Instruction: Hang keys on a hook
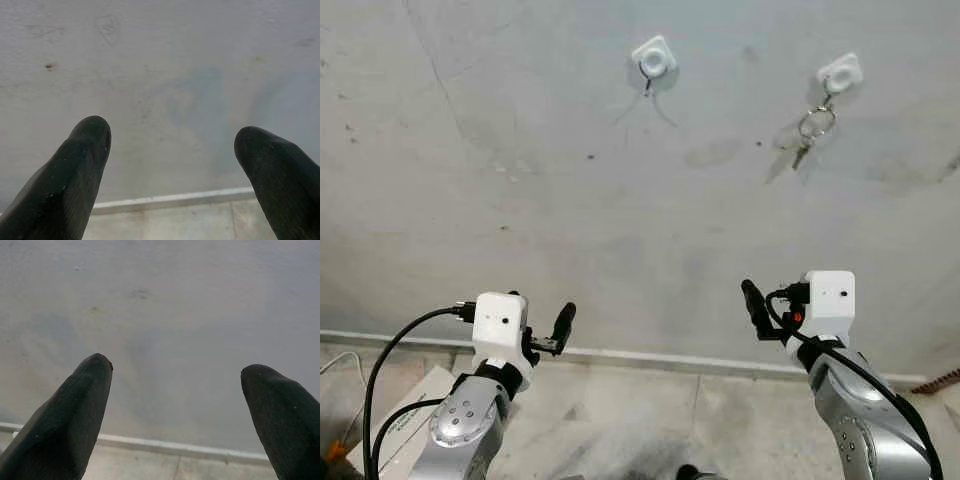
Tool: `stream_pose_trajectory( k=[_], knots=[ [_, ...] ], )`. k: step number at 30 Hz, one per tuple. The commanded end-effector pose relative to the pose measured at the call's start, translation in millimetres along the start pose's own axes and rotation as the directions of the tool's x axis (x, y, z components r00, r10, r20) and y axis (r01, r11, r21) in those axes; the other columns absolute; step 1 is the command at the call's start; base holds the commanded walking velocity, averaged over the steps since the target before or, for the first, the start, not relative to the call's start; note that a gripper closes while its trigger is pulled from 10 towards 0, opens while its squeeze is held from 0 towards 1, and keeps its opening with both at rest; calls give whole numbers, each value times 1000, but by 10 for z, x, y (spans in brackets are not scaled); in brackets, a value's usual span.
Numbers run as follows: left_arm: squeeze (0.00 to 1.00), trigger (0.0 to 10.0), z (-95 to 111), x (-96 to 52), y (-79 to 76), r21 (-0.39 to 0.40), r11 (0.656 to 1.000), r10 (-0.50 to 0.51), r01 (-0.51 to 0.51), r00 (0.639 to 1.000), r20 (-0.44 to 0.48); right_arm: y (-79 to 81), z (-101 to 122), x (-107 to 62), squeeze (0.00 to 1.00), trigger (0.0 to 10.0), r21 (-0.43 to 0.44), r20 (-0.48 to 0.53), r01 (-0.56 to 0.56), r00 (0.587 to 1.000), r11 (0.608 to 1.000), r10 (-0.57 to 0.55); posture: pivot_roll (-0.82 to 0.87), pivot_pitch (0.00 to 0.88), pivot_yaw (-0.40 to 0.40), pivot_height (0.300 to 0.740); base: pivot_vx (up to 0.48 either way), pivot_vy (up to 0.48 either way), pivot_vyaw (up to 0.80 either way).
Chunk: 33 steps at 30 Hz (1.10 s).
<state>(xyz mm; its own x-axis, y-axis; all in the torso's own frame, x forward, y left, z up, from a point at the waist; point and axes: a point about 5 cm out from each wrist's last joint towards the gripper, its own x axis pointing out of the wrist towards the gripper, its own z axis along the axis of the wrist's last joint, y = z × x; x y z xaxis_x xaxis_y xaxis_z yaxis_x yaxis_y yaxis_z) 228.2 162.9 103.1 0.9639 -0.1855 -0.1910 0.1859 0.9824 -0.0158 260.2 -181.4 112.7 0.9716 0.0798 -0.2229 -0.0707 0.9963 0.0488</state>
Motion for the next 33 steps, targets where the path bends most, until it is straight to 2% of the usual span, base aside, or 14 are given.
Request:
stream_pose_trajectory(
  k=[1, 18, 33],
  knots=[
    [0, 10000, 52, 9, -19, 4, 1000, -8, 8, 1000, 16, -9, 20, 9, 0, 10000, 13, 6, 13, 1000, 1000, -13, 38, 111, 29, 740, -289, 0, 0],
    [0, 10000, 123, 88, 31, 14, 1000, -9, 8, 999, 32, -15, 89, 61, 0, 10000, 18, 45, 43, 998, 999, -44, 36, 91, 46, 740, -304, 0, 0],
    [0, 10000, 94, 104, -38, -2, 1000, -21, 21, 999, 26, -30, 135, 79, 0, 10000, 5, 60, 38, 997, 999, -39, 27, 84, 33, 740, -312, 0, 0]
  ],
)
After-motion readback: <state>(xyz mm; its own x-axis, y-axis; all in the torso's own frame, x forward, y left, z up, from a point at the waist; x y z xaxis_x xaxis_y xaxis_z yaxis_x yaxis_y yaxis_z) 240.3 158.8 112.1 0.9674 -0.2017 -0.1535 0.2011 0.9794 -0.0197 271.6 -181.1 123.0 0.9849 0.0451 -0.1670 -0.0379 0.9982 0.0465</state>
